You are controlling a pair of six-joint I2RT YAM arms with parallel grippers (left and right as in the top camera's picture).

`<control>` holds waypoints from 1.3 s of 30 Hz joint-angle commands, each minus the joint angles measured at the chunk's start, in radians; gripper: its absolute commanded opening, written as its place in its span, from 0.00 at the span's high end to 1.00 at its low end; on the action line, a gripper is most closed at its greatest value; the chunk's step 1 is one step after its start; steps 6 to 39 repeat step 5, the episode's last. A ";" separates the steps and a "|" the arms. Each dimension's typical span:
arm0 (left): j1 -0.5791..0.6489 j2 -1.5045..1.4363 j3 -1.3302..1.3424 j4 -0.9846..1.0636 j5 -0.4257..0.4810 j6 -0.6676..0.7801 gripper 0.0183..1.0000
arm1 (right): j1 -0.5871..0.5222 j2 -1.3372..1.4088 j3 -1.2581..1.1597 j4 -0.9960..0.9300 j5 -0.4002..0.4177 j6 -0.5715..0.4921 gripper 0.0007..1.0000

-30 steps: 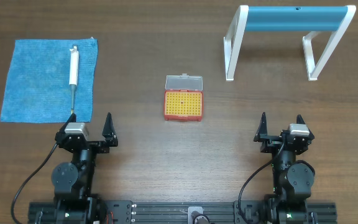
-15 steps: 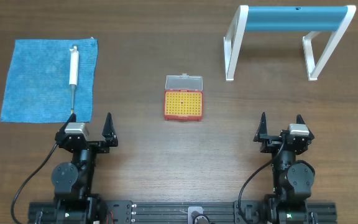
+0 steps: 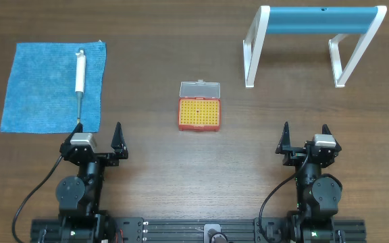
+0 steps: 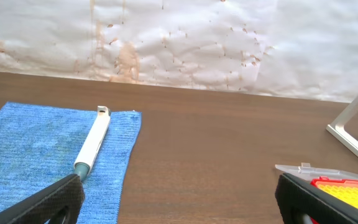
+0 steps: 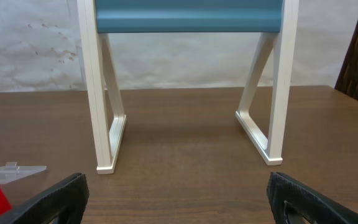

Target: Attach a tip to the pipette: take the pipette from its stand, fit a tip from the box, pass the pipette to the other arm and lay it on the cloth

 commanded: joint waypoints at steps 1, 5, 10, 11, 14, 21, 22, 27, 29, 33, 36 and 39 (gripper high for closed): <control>-0.003 -0.010 -0.001 -0.009 -0.011 0.002 0.00 | -0.003 -0.009 -0.003 -0.006 -0.010 -0.014 0.06; -0.003 -0.010 -0.001 -0.009 -0.011 0.002 0.00 | -0.003 -0.009 -0.003 -0.006 -0.010 -0.014 0.06; -0.003 -0.010 -0.001 -0.009 -0.011 0.002 0.00 | -0.003 -0.009 -0.003 -0.006 -0.010 -0.014 0.06; -0.003 -0.010 -0.001 -0.009 -0.011 0.002 0.00 | -0.003 -0.009 -0.003 -0.006 -0.010 -0.014 0.06; -0.003 -0.010 -0.001 -0.009 -0.011 0.002 0.00 | -0.003 -0.009 -0.003 -0.006 -0.010 -0.014 0.06; -0.003 -0.010 -0.001 -0.009 -0.011 0.002 0.00 | -0.003 -0.009 -0.003 -0.006 -0.010 -0.014 0.06; -0.003 -0.010 -0.001 -0.009 -0.011 0.002 0.00 | -0.003 -0.009 -0.003 -0.006 -0.010 -0.014 0.06; -0.003 -0.010 -0.001 -0.009 -0.011 0.002 0.00 | -0.003 -0.009 -0.003 -0.006 -0.010 -0.014 0.06; -0.003 -0.010 -0.001 -0.009 -0.011 0.002 0.00 | -0.003 -0.009 -0.003 -0.006 -0.010 -0.014 0.06; -0.003 -0.010 -0.001 -0.009 -0.011 0.002 0.00 | -0.003 -0.009 -0.003 -0.006 -0.010 -0.014 0.06; -0.003 -0.010 -0.001 -0.009 -0.011 0.002 0.00 | -0.003 -0.009 -0.003 -0.006 -0.010 -0.014 0.06; -0.003 -0.010 -0.001 -0.009 -0.011 0.002 0.00 | -0.003 -0.009 -0.003 -0.006 -0.010 -0.014 0.06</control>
